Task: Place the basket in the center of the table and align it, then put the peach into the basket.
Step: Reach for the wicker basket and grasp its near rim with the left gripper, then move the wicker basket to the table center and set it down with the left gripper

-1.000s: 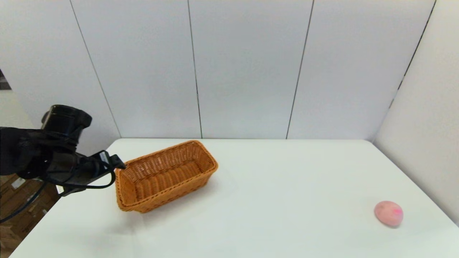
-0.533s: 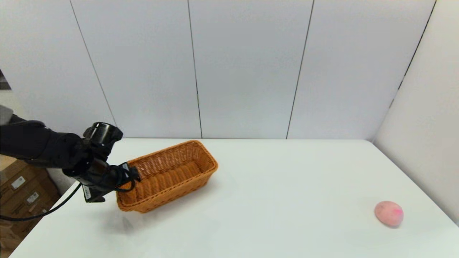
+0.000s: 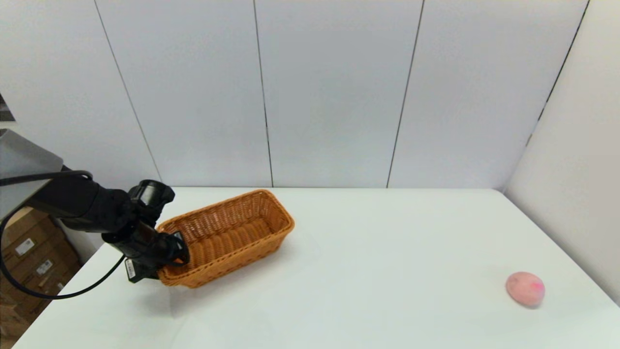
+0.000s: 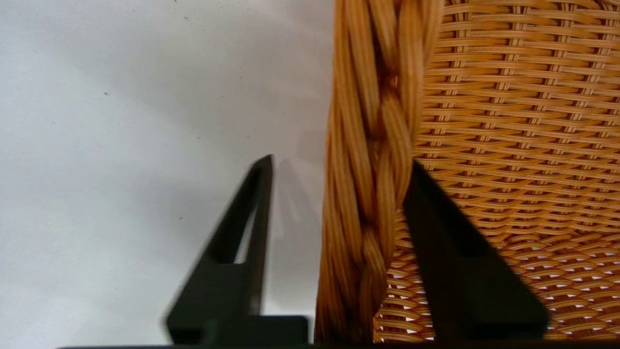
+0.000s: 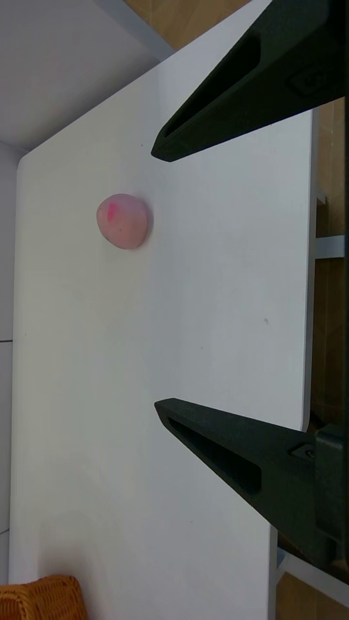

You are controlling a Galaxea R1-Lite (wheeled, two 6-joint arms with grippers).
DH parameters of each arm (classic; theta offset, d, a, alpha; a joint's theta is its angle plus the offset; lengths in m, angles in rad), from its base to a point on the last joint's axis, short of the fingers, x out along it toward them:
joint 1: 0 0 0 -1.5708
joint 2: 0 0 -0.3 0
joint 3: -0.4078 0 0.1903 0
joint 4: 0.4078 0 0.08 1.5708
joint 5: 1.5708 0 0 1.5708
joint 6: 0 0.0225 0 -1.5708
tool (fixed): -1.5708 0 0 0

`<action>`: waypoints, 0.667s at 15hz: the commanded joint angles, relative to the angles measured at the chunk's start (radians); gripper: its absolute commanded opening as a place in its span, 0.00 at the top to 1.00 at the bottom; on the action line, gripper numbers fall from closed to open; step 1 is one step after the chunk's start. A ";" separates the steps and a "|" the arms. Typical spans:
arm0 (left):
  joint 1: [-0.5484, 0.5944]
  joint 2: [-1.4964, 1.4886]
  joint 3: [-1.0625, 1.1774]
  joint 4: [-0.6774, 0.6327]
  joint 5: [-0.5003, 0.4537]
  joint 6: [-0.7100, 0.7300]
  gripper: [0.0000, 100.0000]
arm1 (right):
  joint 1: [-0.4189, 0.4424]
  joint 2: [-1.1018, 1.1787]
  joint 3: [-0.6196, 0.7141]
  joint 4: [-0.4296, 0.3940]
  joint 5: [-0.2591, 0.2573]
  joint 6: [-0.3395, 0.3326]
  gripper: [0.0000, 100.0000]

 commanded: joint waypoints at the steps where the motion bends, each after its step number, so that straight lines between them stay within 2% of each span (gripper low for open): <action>1: 0.005 -0.018 0.000 0.001 -0.021 -0.005 1.00 | 0.000 0.000 0.000 0.000 0.000 -0.001 0.00; 6: 0.009 -0.036 -0.003 0.003 -0.102 -0.008 1.00 | 0.000 0.000 0.000 0.001 0.002 -0.004 0.00; 10: 0.011 -0.064 -0.019 0.007 -0.254 -0.044 1.00 | 0.000 0.000 0.000 0.001 0.002 -0.006 0.00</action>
